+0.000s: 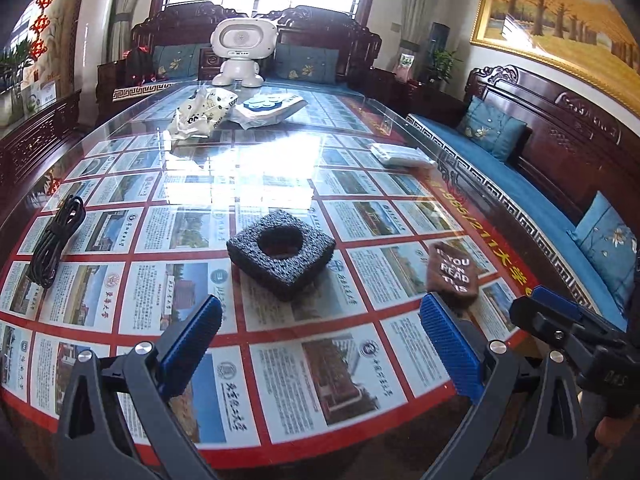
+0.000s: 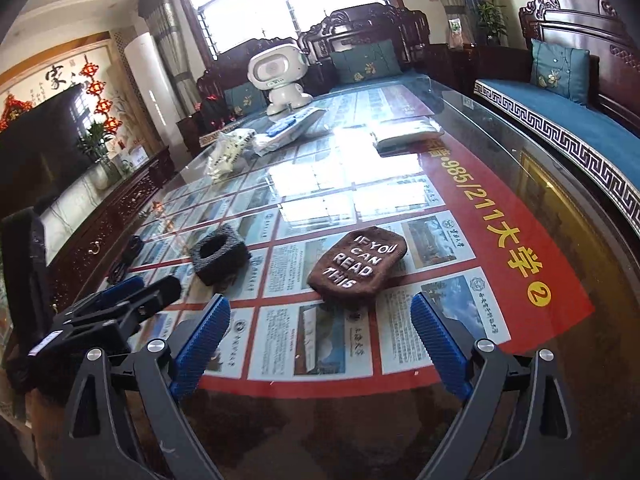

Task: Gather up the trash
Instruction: 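Grasp the black foam square with the left tool while the right tool grasps the brown cloth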

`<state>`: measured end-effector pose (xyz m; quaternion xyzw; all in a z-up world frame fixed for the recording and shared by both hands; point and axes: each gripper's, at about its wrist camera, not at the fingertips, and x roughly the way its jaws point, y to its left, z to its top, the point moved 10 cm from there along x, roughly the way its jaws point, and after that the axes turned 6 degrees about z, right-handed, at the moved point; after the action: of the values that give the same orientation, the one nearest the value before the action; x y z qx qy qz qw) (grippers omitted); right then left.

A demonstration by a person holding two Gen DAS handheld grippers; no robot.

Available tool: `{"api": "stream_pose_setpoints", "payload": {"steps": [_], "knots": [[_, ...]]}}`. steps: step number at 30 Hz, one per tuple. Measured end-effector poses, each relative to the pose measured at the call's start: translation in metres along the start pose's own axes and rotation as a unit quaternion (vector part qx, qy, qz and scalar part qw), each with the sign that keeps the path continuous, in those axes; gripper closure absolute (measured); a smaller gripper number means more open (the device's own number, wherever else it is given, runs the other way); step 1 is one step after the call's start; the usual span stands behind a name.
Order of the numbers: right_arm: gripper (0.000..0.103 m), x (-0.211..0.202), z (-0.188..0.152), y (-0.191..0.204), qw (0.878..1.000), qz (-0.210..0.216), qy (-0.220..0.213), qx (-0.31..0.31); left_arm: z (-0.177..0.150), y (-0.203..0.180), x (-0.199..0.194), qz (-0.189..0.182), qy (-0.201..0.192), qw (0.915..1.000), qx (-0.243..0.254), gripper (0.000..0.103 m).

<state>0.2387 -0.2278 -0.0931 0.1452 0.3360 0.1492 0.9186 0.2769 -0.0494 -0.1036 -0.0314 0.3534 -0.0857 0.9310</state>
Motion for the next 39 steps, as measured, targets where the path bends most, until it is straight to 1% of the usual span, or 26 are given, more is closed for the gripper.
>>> {"api": "stream_pose_setpoints", "payload": {"steps": [4,9,11,14,15,16,17,18,19,20,21,22,26,28,32,34,36,39], "knots": [[0.016,0.023,0.006,-0.009,1.0,-0.014,0.014,0.005,0.007,0.004,0.009,0.001,-0.002,1.0,-0.007,0.004],[0.017,0.05,0.016,-0.02,0.999,-0.038,0.027,0.012,0.01,0.01,0.023,0.006,0.006,0.9999,-0.012,0.004],[0.018,0.061,0.015,-0.023,0.998,-0.042,0.039,0.015,0.011,0.013,0.027,0.008,0.007,0.9998,-0.014,0.004],[0.024,0.074,0.01,-0.025,0.997,-0.054,0.058,0.014,0.011,0.017,0.032,0.01,0.012,0.9997,-0.019,0.004],[0.029,0.078,0.009,-0.026,0.996,-0.058,0.064,0.013,0.012,0.019,0.033,0.011,0.013,0.9997,-0.02,0.004],[0.04,0.081,0.007,-0.027,0.995,-0.058,0.074,0.017,0.012,0.02,0.034,0.012,0.013,0.9996,-0.02,0.004],[0.044,0.081,0.006,-0.028,0.996,-0.054,0.073,0.021,0.012,0.021,0.035,0.013,0.013,0.9996,-0.02,0.004],[0.051,0.08,0.008,-0.028,0.996,-0.055,0.07,0.021,0.013,0.022,0.036,0.014,0.014,0.9996,-0.021,0.004],[0.063,0.081,0.007,-0.028,0.996,-0.056,0.072,0.018,0.014,0.022,0.037,0.014,0.014,0.9996,-0.022,0.004],[0.067,0.081,0.007,-0.027,0.996,-0.052,0.073,0.017,0.014,0.022,0.038,0.013,0.014,0.9995,-0.023,0.004],[0.073,0.081,0.006,-0.025,0.996,-0.047,0.074,0.015,0.015,0.023,0.039,0.014,0.014,0.9995,-0.024,0.004],[0.078,0.08,0.005,-0.023,0.996,-0.044,0.076,0.01,0.016,0.023,0.039,0.014,0.014,0.9995,-0.024,0.004],[0.082,0.074,0.004,-0.014,0.997,-0.03,0.067,0.003,0.02,0.026,0.042,0.022,0.013,0.9992,-0.031,0.004],[0.082,0.071,0.006,-0.01,0.998,-0.024,0.062,0.001,0.024,0.031,0.043,0.033,0.013,0.9986,-0.04,0.004],[0.082,0.064,0.009,-0.008,0.998,-0.013,0.053,0.006,0.035,0.05,0.052,0.067,0.011,0.995,-0.073,0.004],[0.082,0.062,0.01,-0.009,0.999,-0.011,0.052,0.008,0.035,0.058,0.062,0.082,0.025,0.993,-0.082,0.004],[0.082,0.06,0.011,-0.008,0.999,-0.007,0.052,0.008,0.033,0.061,0.072,0.091,0.047,0.9916,-0.079,0.006],[0.082,0.058,0.011,-0.003,0.999,0.002,0.051,0.007,0.027,0.062,0.08,0.099,0.065,0.9905,-0.069,0.013]]}}
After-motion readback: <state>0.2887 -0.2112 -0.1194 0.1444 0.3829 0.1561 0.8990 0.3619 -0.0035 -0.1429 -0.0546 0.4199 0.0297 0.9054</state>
